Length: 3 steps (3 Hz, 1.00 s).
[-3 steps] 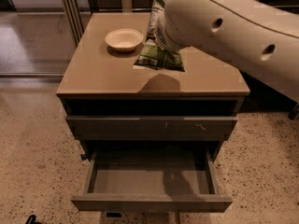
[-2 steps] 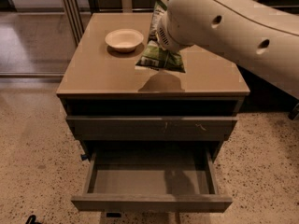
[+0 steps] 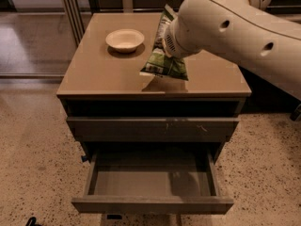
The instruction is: Pick green jalapeno chip bag from middle drawer and place on counter
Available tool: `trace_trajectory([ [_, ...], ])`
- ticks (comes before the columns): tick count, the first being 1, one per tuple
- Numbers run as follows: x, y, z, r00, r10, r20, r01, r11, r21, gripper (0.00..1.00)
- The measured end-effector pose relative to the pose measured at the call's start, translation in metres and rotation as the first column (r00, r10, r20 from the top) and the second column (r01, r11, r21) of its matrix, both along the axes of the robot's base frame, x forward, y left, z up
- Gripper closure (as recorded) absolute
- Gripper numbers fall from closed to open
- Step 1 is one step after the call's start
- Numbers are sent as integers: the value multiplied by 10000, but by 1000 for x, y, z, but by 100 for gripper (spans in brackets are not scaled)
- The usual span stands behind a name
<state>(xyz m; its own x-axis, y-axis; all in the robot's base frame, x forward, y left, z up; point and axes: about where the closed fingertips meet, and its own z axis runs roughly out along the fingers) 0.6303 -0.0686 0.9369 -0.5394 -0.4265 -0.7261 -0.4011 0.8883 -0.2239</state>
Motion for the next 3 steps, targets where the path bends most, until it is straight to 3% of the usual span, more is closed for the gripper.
trace_trajectory([
  [1, 3, 3, -16, 9995, 56, -305, -47, 9996, 291, 100],
  [3, 3, 3, -17, 9995, 56, -308, -47, 9996, 293, 58],
])
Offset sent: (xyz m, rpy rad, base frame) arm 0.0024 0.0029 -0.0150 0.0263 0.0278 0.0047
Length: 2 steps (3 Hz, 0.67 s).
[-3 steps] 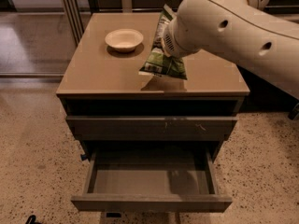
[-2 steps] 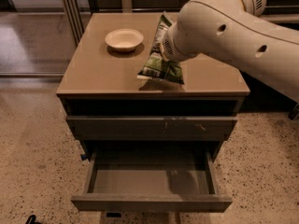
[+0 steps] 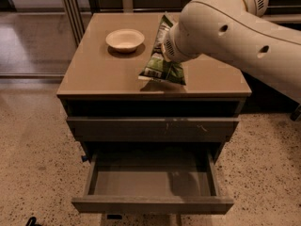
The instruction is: Pick green jalapeno chip bag from middle drawer and place on counter
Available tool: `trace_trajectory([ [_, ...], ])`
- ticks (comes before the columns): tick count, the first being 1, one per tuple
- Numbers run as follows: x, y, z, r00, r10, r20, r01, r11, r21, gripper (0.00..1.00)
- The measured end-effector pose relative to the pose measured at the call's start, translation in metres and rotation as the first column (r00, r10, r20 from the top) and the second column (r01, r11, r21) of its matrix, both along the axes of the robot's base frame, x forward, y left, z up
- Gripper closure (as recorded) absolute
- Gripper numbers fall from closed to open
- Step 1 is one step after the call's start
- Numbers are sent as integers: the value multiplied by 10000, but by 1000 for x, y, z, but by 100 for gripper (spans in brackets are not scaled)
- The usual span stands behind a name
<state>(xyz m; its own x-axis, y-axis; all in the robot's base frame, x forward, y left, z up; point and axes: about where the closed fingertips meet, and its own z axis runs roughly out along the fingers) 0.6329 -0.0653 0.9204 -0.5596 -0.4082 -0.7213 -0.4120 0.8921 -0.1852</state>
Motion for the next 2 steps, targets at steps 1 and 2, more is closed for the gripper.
trace_trajectory([
  [1, 0, 0, 0, 10000, 0, 1, 0, 10000, 0, 34],
  [2, 0, 0, 0, 10000, 0, 1, 0, 10000, 0, 3],
])
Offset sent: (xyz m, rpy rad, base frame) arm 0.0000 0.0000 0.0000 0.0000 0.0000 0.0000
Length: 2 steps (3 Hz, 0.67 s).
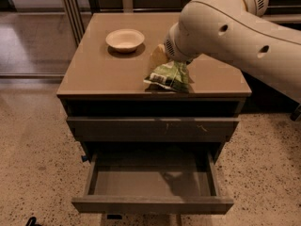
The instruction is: Pick green jalapeno chip bag from middle drawer and place on counter
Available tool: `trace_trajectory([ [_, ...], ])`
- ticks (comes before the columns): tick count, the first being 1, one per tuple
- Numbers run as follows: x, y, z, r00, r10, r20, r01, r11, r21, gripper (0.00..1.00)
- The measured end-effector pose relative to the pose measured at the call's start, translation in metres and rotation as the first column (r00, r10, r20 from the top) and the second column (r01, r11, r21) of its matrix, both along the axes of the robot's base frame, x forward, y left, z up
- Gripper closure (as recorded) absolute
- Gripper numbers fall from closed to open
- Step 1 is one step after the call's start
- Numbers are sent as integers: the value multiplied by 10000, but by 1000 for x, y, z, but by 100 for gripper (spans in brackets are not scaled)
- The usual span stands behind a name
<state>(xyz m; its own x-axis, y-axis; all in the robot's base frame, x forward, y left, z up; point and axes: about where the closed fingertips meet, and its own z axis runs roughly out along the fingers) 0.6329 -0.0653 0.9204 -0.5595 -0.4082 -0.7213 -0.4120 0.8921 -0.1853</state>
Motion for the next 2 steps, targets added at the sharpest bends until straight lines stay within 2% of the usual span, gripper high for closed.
trace_trajectory([
  [2, 0, 0, 0, 10000, 0, 1, 0, 10000, 0, 0],
])
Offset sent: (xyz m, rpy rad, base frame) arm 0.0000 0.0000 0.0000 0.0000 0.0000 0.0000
